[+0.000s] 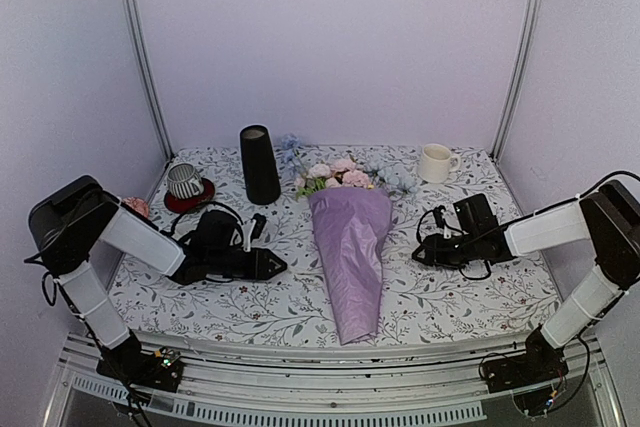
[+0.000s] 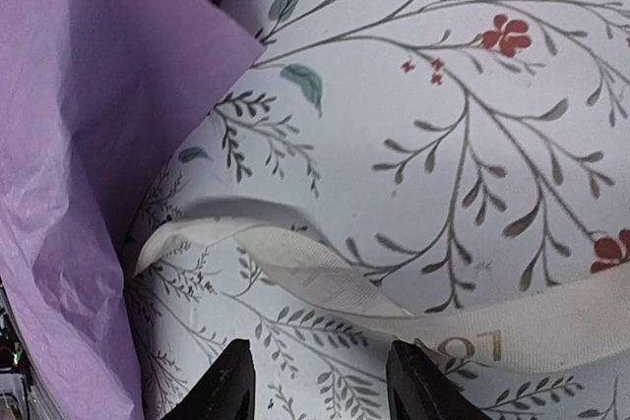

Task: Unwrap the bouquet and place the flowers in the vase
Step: Adjust the ribbon at the center of the board.

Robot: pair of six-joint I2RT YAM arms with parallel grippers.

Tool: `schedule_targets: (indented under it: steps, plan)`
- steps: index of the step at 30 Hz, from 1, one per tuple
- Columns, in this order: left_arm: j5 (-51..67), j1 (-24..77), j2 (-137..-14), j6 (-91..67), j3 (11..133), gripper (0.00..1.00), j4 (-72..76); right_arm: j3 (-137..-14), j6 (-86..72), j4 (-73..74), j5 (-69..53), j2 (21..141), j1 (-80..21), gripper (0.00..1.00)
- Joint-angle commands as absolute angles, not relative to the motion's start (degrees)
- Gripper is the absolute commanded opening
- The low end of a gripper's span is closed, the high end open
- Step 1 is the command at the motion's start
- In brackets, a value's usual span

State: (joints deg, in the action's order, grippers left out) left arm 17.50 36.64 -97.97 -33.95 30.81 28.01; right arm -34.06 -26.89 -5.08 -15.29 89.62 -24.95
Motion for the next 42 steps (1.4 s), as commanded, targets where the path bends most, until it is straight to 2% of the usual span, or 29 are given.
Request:
schedule_targets:
  steps: [1,9,12,15,20,23,25,30,33,35,37,40,42]
  plan:
    - [17.45,33.96,-101.63,-34.3,29.91,0.46,29.4,-35.36,-28.44,-7.54,-14.99,92.51,-21.89,0.48]
    - [18.36,28.55,-104.24,-35.17,30.58,0.49,32.78,-37.34,-28.66,-8.36,-16.71,96.18,-17.59,0.47]
    - [17.11,27.34,-103.87,-35.73,31.08,0.64,32.13,-38.51,-29.12,-7.91,-15.56,96.88,-17.1,0.56]
    - [15.39,27.16,-102.81,-37.04,31.36,0.77,30.56,-40.38,-30.3,-4.53,-12.09,97.14,-17.05,0.6]
    - [8.87,27.93,-100.95,-40.66,35.56,0.81,18.98,-44.33,-33.04,3.53,-1.57,96.73,-18.83,0.65]
    - [-0.44,30.54,-101.63,-42.85,41.98,0.83,5.95,-48.54,-35.61,11.09,7.51,98.11,-21.49,0.61]
    - [-6.17,32.64,-102.62,-44.1,46.9,0.82,-3.47,-51.16,-37.1,15.02,11.12,99.7,-22.71,0.55]
    - [-12.11,33.75,-103.62,-51.29,49.92,0.71,-11.16,-52.51,-38.3,14.81,10.3,101.74,-23.04,0.49]
    - [-12.33,33.75,-106.03,-51.74,53.31,0.69,-14.08,-52.82,-38.17,13.75,9.11,102.16,-23.03,0.46]
    - [-11.58,33.75,-107.87,-51.84,55.55,0.66,-15.41,-53.28,-38.15,13.64,8.97,102.28,-23.04,0.36]
    - [-12.04,33.75,-109.29,-53.34,57.3,0.59,-17.32,-53.85,-37.78,13.75,8.88,102.39,-23.1,0.26]
    - [-12.1,33.75,-110.14,-54.84,57.74,0.5,-17.06,-54.2,-37.41,13.65,9.04,102.4,-23.06,0.24]
    - [-11.29,33.68,-111.02,-55.12,57.98,0.45,-15.88,-53.88,-37.06,12.94,8.99,102.14,-23.03,0.16]
